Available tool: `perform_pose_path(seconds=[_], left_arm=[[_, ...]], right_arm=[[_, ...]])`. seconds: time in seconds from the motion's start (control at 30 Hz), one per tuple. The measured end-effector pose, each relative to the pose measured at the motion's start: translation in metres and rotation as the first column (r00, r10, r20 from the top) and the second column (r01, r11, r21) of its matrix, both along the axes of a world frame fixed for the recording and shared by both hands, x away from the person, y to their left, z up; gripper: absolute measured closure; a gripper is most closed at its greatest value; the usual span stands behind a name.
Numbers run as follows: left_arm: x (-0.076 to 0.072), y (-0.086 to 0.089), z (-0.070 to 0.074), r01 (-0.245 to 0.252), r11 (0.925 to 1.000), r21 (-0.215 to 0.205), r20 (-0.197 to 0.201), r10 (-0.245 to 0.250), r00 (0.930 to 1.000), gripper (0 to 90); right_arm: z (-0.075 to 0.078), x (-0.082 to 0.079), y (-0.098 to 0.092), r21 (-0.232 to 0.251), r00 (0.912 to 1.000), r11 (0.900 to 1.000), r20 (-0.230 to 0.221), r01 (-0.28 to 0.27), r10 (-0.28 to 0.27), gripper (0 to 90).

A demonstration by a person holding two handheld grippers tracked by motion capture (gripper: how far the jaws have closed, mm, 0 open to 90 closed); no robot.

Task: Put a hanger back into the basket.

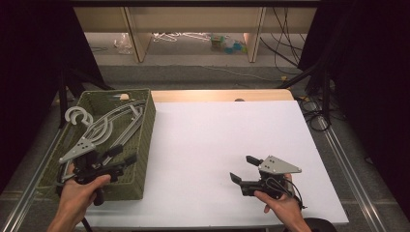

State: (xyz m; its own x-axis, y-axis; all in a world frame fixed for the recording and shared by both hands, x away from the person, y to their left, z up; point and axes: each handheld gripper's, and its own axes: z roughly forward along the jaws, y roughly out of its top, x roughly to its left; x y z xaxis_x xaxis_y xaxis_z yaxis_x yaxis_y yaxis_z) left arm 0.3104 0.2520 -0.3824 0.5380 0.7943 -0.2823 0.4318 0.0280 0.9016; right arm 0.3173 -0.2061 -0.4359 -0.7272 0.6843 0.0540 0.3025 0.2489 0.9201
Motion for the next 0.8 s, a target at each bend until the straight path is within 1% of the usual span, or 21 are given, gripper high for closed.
perform_pose_path(seconds=[0.07,0.13,0.2,0.23,0.27,0.33,0.37,0.43,0.47,0.53,0.6,0.63,0.7,0.73,0.8], left_arm=[[-0.001,-0.006,-0.001,0.016,0.9998,0.008,0.006,-0.016,0.9999,26.8],[-0.002,-0.011,-0.001,0.016,0.9995,0.026,0.015,-0.016,0.9998,25.1],[-0.003,-0.014,-0.001,0.021,0.9996,0.020,0.018,-0.021,0.9996,23.9],[-0.003,-0.016,-0.002,0.020,0.9998,0.008,0.020,-0.020,0.9996,22.8],[-0.004,-0.017,-0.001,0.025,0.9996,0.014,0.029,-0.026,0.9992,22.5],[-0.006,-0.020,-0.001,0.029,0.9991,0.029,0.036,-0.030,0.9989,21.3],[-0.006,-0.022,-0.001,0.032,0.9989,0.034,0.039,-0.033,0.9987,20.5],[-0.007,-0.025,-0.002,0.040,0.9987,0.031,0.036,-0.041,0.9985,19.2],[-0.008,-0.027,-0.002,0.039,0.9988,0.028,0.035,-0.040,0.9986,18.7],[-0.009,-0.032,-0.003,0.049,0.9983,0.032,0.034,-0.050,0.9982,17.7],[-0.010,-0.037,-0.005,0.054,0.9977,0.041,0.038,-0.056,0.9977,16.1],[-0.010,-0.040,-0.005,0.067,0.9970,0.039,0.039,-0.068,0.9969,16.1],[-0.009,-0.045,-0.005,0.071,0.9965,0.045,0.051,-0.073,0.9960,16.1],[-0.010,-0.047,-0.006,0.077,0.9956,0.054,0.061,-0.080,0.9949,16.1],[-0.011,-0.051,-0.008,0.082,0.9945,0.066,0.075,-0.087,0.9934,16.0]], right_arm=[[0.000,0.000,0.000,0.001,1.0000,1.000,0.000,-0.001,0.001,20.1],[0.000,0.000,0.000,-0.001,1.0000,1.000,-0.001,-0.003,0.003,20.1],[0.000,0.000,0.000,-0.002,1.0000,1.000,0.002,-0.004,0.004,20.1],[0.000,0.000,0.000,0.000,1.0000,1.000,0.002,-0.004,0.004,20.1],[0.000,0.000,0.000,0.000,1.0000,1.000,0.000,-0.004,0.004,20.1],[0.000,0.001,0.000,-0.007,0.9999,1.000,0.012,0.005,-0.005,20.1],[0.000,0.001,0.001,0.002,1.0000,1.000,0.002,0.000,0.000,20.1],[0.000,0.001,0.000,-0.005,1.0000,1.000,-0.005,-0.003,0.003,20.1],[0.000,0.002,0.000,-0.002,1.0000,1.000,0.004,0.002,-0.002,20.1],[0.000,0.002,0.000,-0.006,1.0000,1.000,-0.008,-0.004,0.004,20.0],[0.000,0.003,-0.001,-0.004,1.0000,1.000,-0.005,-0.001,0.001,19.9],[-0.001,0.003,0.000,0.007,1.0000,1.000,-0.005,-0.004,0.004,19.9],[-0.001,0.003,-0.002,0.000,0.9999,1.000,-0.011,-0.002,0.002,20.1],[-0.001,0.003,-0.002,0.003,0.9999,1.000,-0.012,-0.005,0.005,20.0],[0.000,0.002,-0.002,0.000,1.0000,1.000,-0.005,0.001,-0.001,19.6]])
